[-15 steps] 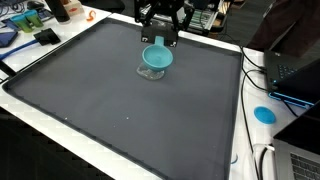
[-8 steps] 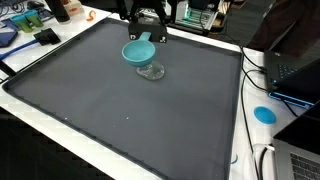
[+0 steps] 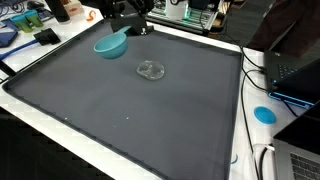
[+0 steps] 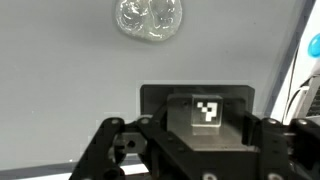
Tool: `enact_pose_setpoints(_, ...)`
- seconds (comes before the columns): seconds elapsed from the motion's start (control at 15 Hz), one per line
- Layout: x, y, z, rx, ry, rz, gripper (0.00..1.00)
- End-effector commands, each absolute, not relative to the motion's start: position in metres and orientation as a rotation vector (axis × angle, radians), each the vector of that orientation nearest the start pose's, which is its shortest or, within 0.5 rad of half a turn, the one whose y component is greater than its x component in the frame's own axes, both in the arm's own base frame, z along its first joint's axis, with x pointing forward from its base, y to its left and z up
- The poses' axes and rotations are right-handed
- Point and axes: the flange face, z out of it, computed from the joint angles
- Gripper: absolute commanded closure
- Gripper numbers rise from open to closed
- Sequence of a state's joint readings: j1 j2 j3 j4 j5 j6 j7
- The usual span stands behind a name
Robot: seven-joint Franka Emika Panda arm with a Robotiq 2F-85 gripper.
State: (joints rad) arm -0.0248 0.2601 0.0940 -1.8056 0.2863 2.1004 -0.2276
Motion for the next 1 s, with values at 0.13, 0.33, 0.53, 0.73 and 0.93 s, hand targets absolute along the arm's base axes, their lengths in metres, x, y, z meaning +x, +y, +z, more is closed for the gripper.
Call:
enact_pose_setpoints(0.13, 0.621, 0.013, 0.401, -2.72, -0.166, -0.092, 0.72)
enact_pose_setpoints(0.33, 0.616, -0.005, 0.394, -2.657, -0.15, -0.093, 0.72)
enact_pose_setpoints(0.53, 0.61, -0.021, 0.386, -2.606, -0.134, -0.096, 0.72)
enact_pose_setpoints(0.73, 0.602, -0.037, 0.377, -2.542, -0.127, -0.097, 0.72)
enact_pose_setpoints(0.93, 0.594, -0.05, 0.369, -2.492, -0.129, -0.11, 0.72)
